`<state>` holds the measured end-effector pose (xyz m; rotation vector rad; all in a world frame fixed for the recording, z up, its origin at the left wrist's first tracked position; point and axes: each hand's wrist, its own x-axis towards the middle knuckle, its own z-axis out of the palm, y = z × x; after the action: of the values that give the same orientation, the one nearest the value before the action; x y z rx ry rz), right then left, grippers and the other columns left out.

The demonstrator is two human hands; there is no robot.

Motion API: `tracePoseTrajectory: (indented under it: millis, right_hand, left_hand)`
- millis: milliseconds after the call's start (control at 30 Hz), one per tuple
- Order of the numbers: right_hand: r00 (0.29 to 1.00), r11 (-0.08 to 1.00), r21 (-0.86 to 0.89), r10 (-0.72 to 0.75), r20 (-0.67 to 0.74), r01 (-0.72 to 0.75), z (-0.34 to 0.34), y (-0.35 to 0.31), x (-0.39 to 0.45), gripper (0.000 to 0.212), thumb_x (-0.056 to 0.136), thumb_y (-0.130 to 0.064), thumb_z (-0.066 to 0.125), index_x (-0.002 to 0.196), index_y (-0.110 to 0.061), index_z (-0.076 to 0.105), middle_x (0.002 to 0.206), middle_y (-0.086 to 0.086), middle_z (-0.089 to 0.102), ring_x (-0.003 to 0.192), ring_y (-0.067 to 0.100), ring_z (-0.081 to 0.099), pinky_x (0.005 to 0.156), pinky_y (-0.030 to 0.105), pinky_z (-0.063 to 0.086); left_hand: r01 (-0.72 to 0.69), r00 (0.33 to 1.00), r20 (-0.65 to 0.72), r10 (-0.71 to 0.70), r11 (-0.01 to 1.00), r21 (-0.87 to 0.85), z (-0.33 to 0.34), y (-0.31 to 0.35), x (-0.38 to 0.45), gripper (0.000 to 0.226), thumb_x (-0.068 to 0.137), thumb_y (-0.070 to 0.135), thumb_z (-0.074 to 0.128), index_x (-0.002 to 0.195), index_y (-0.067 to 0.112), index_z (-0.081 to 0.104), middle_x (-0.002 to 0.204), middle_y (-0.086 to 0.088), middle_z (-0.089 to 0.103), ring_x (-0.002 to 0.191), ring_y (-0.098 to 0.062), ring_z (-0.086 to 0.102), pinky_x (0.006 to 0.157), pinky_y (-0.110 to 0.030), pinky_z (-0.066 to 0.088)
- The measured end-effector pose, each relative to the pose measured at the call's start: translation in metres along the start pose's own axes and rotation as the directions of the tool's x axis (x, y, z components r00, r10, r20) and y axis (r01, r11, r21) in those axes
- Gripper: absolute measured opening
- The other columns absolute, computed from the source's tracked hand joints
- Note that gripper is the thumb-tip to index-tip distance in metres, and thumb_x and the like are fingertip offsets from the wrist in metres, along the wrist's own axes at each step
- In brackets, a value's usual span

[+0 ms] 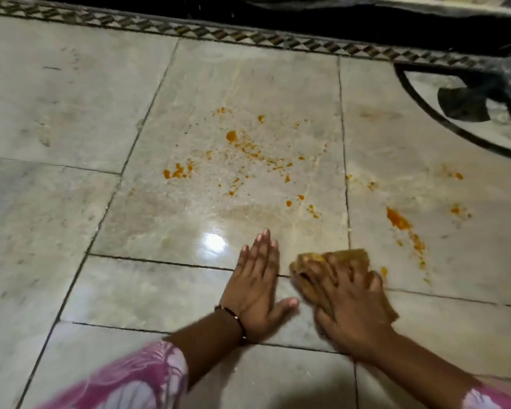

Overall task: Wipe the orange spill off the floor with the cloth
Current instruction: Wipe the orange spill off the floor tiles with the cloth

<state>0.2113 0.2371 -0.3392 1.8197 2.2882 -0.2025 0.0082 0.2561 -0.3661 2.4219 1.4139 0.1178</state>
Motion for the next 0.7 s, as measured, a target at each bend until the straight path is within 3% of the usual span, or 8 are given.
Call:
tracePoseTrajectory:
  millis: [67,167,333,433,500,567,633,700]
  right_hand:
    - [0.995,0.997,0.02,-0.072,-0.074,0.074,0.01,-0.012,-0.017,0.074,0.065,-0.054,0.044,0.134,-0.027,0.042,0.125,0.012,0.059,0.103,0.041,0.05,0.074,0.06,0.046]
    - [0.978,0.984,-0.047,-0.174,-0.112,0.17,0.016,0.009,-0.009,0.074,0.067,-0.054,0.043,0.137,-0.031,0.038,0.131,0.009,0.055,0.11,0.041,0.052,0.087,0.059,0.04]
    - [0.982,0.981,0.044,0.19,-0.019,-0.189,0.004,0.068,0.004,0.072,0.075,-0.054,0.035,0.142,-0.028,0.031,0.137,0.015,0.045,0.11,0.036,0.038,0.083,0.055,0.036]
    - [0.999,0.997,-0.071,-0.017,-0.03,0.015,0.016,0.053,-0.035,0.077,0.071,-0.056,0.039,0.144,-0.03,0.035,0.133,0.012,0.054,0.108,0.04,0.054,0.081,0.061,0.046]
    - [0.988,0.987,-0.079,-0.146,-0.046,0.142,0.029,0.055,-0.07,0.084,0.067,-0.057,0.045,0.146,-0.037,0.028,0.133,0.005,0.053,0.108,0.036,0.056,0.081,0.059,0.047]
    - [0.997,0.995,-0.08,-0.06,-0.049,0.056,0.033,0.086,-0.092,0.09,0.063,-0.055,0.047,0.147,-0.041,0.018,0.133,0.002,0.049,0.109,0.033,0.052,0.08,0.056,0.047]
    - [0.985,0.989,-0.02,0.145,-0.088,-0.147,0.034,0.124,-0.097,0.085,0.065,-0.053,0.043,0.147,-0.039,0.02,0.132,0.009,0.048,0.108,0.036,0.046,0.079,0.051,0.041]
    - [0.923,0.928,0.066,0.371,-0.103,-0.365,0.028,0.152,-0.08,0.074,0.073,-0.053,0.036,0.144,-0.033,0.024,0.133,0.014,0.043,0.109,0.034,0.038,0.08,0.048,0.035]
  left_hand:
    - [0.146,0.989,-0.032,-0.147,0.989,-0.024,0.01,0.013,0.003,0.088,0.091,0.067,0.008,0.15,0.002,0.005,0.156,-0.018,-0.007,0.146,-0.026,-0.007,0.115,-0.047,-0.002]
    - [0.125,0.992,-0.025,-0.124,0.99,0.062,0.011,0.01,0.006,0.086,0.09,0.068,0.003,0.151,0.007,0.009,0.159,-0.011,-0.001,0.147,-0.024,-0.002,0.115,-0.05,0.001]
    - [0.155,0.988,0.0,-0.156,0.981,0.115,0.015,0.014,0.01,0.086,0.088,0.071,0.011,0.151,0.012,0.009,0.159,-0.005,0.003,0.147,-0.022,0.0,0.115,-0.051,0.003]
    - [0.161,0.987,-0.02,-0.159,0.979,0.127,0.015,0.013,0.01,0.083,0.09,0.067,0.009,0.151,0.012,0.011,0.159,-0.005,0.005,0.147,-0.021,0.001,0.116,-0.05,0.003]
    - [0.163,0.987,-0.028,-0.161,0.98,0.111,0.015,0.012,0.01,0.08,0.091,0.064,0.01,0.151,0.012,0.013,0.159,-0.005,0.008,0.147,-0.021,0.004,0.116,-0.049,0.003]
    - [0.166,0.986,-0.027,-0.164,0.981,0.096,0.016,0.013,0.009,0.078,0.091,0.063,0.013,0.151,0.012,0.013,0.159,-0.005,0.008,0.147,-0.021,0.004,0.116,-0.049,0.003]
    - [0.175,0.984,-0.035,-0.172,0.98,0.1,0.016,0.014,0.009,0.078,0.091,0.063,0.015,0.151,0.013,0.012,0.159,-0.004,0.007,0.147,-0.02,0.003,0.117,-0.048,0.001]
    - [0.187,0.982,-0.04,-0.184,0.977,0.101,0.016,0.016,0.01,0.079,0.091,0.064,0.016,0.151,0.014,0.011,0.159,-0.003,0.005,0.147,-0.019,0.001,0.117,-0.046,-0.001]
